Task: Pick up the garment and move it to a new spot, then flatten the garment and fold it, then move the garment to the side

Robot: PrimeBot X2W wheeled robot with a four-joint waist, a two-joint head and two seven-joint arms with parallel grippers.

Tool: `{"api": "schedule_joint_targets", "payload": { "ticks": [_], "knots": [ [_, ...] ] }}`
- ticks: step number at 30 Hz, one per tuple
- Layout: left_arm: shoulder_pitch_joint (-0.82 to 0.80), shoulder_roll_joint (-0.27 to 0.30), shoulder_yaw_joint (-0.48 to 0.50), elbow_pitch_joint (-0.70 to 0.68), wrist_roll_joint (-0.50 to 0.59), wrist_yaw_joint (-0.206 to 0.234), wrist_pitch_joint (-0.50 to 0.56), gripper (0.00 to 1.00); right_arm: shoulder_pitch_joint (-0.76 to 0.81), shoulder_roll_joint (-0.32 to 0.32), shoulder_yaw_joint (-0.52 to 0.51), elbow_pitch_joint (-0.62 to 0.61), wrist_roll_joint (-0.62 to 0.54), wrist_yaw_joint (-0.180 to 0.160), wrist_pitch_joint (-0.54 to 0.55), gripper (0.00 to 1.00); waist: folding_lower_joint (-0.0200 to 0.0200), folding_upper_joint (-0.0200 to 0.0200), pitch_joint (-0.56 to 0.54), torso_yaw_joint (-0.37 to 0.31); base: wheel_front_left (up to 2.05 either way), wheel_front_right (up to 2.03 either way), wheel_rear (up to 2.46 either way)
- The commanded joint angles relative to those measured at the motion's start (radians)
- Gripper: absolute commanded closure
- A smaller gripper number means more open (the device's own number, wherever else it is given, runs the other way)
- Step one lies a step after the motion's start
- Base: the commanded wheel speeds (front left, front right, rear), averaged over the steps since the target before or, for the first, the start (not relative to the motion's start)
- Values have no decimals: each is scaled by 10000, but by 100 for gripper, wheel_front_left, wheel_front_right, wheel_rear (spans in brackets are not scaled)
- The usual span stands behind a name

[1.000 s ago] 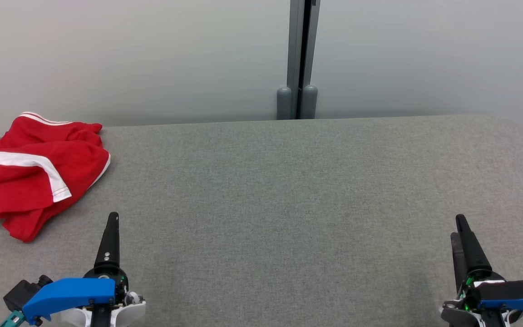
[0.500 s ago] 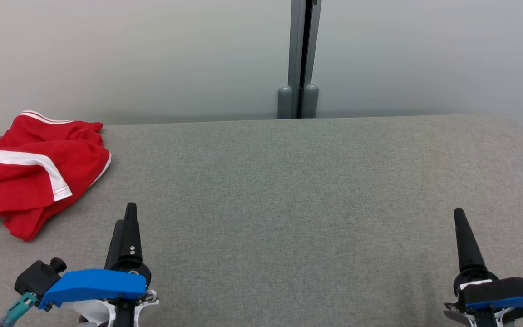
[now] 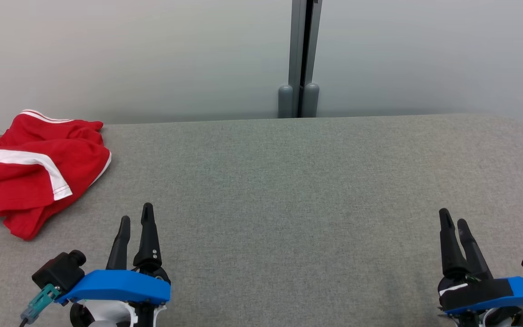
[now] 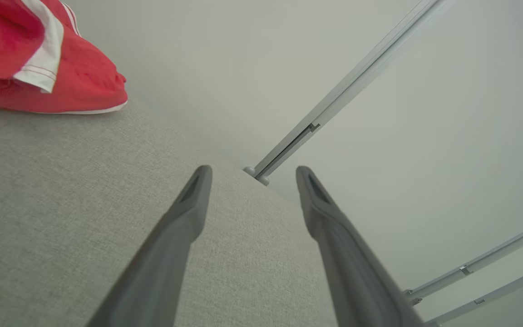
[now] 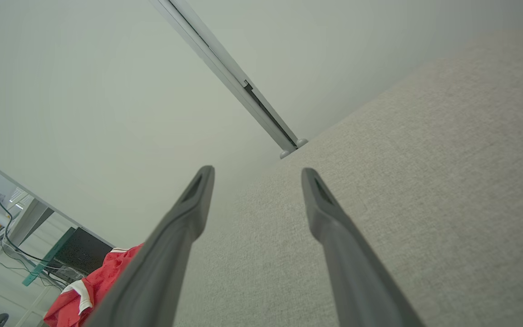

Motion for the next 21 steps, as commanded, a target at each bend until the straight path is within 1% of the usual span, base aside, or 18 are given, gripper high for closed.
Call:
{"api": "schedule_joint_targets", "payload": {
  "ticks": [1,10,21],
  "knots": [
    [-43,52,-46,-74,291,55,-83,0,36,-84,42,-126,-333,50,-109,0,0,0,-1,4,0,0,0],
    [11,55,-172,249,1653,116,-344,0,31,-95,154,120,-1704,54,-374,0,0,0,-27,13,0,0,0],
    [20,54,-302,600,2921,103,-644,0,-101,-107,199,319,-3311,50,-667,0,0,0,-36,16,0,0,0]
  ]
}}
